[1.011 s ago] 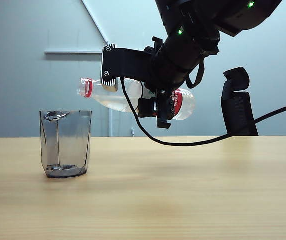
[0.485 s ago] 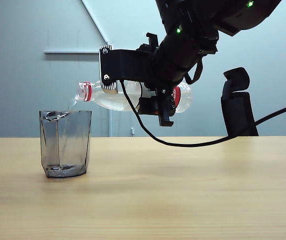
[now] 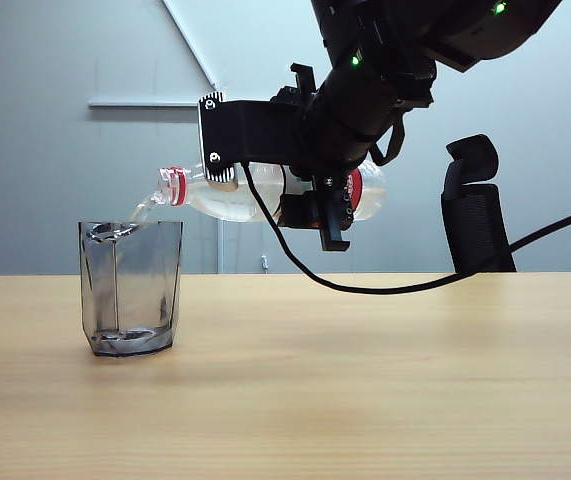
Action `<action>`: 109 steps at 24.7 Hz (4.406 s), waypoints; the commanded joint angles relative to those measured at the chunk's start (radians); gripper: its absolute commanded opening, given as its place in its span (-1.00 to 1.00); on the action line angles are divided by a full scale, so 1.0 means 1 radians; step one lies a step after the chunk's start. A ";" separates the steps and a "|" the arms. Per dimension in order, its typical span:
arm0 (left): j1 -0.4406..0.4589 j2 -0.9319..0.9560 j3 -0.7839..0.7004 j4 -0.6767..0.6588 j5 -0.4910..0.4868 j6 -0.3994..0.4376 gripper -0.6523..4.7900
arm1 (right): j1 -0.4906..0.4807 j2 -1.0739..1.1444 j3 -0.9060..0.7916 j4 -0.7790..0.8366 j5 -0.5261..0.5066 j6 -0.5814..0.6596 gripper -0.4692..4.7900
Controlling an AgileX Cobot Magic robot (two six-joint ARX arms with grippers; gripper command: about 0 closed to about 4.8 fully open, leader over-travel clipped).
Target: Pick up the mineral water bottle on the table and pour water into the mug until it's half full.
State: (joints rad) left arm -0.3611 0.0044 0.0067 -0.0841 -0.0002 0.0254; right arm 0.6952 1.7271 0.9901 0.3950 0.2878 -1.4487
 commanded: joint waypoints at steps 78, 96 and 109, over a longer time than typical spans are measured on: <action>0.000 0.002 0.002 0.011 0.002 -0.003 -0.77 | 0.001 -0.010 0.010 0.098 0.035 -0.021 0.20; 0.000 0.002 0.002 0.011 0.002 -0.003 -0.77 | 0.014 -0.012 0.010 0.025 0.034 0.530 0.20; 0.000 0.002 0.002 0.011 0.002 -0.003 -0.77 | 0.007 -0.119 -0.006 0.036 -0.088 1.325 0.20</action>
State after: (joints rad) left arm -0.3611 0.0044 0.0067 -0.0845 -0.0002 0.0254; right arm 0.7006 1.6272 0.9901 0.3779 0.2176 -0.1932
